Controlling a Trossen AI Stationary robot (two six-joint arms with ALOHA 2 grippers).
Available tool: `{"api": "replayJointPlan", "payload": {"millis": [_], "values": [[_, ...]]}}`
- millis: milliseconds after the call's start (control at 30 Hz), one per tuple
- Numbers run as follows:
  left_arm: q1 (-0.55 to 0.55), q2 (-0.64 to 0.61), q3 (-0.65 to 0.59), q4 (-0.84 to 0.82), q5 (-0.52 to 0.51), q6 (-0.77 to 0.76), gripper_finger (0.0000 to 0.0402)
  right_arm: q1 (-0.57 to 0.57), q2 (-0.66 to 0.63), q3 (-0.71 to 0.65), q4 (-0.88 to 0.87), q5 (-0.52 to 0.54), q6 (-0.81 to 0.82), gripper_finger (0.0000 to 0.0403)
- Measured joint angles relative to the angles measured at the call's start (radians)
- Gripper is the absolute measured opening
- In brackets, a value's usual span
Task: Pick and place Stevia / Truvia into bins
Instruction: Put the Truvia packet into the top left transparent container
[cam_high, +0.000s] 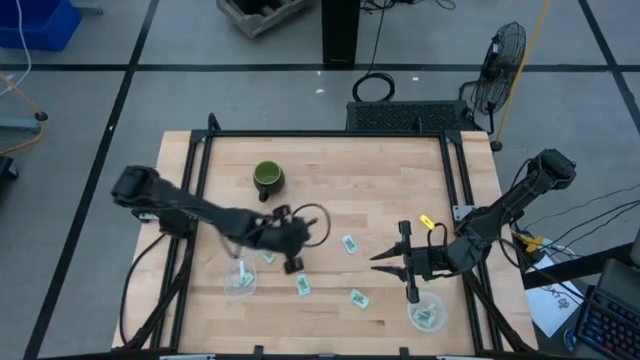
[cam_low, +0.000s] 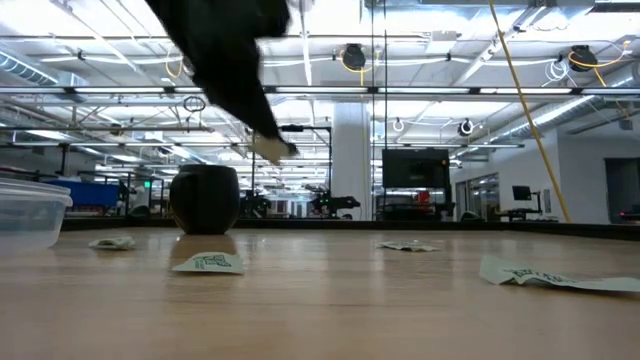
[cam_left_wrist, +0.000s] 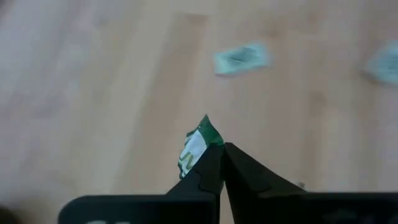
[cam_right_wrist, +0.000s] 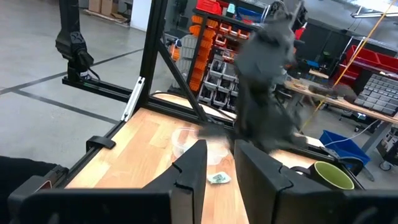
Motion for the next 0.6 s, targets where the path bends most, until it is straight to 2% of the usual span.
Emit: {"api": "replayJointPlan", "payload": {"millis": [133, 267, 367, 600], "values": [[-0.134, -0.079, 0.000, -0.060, 0.016, -0.135, 0.0031, 0.000, 0.000, 0.000, -0.001, 0.000, 0.000, 0.0075], [-0.283, -0.107, 0.001, -0.139, 0.017, -0.219, 0.0022, 0.000, 0.000, 0.000, 0.001, 0.000, 0.000, 0.0075], [-0.374, -0.108, 0.002, -0.222, -0.005, -0.360, 0.0007, 0.000, 0.000, 0.000, 0.006, 0.000, 0.000, 0.0075], [-0.558, -0.108, 0.001, -0.525, -0.119, -0.795, 0.0014, -0.003, 0.000, 0.000, 0.017, 0.000, 0.000, 0.0075]]}}
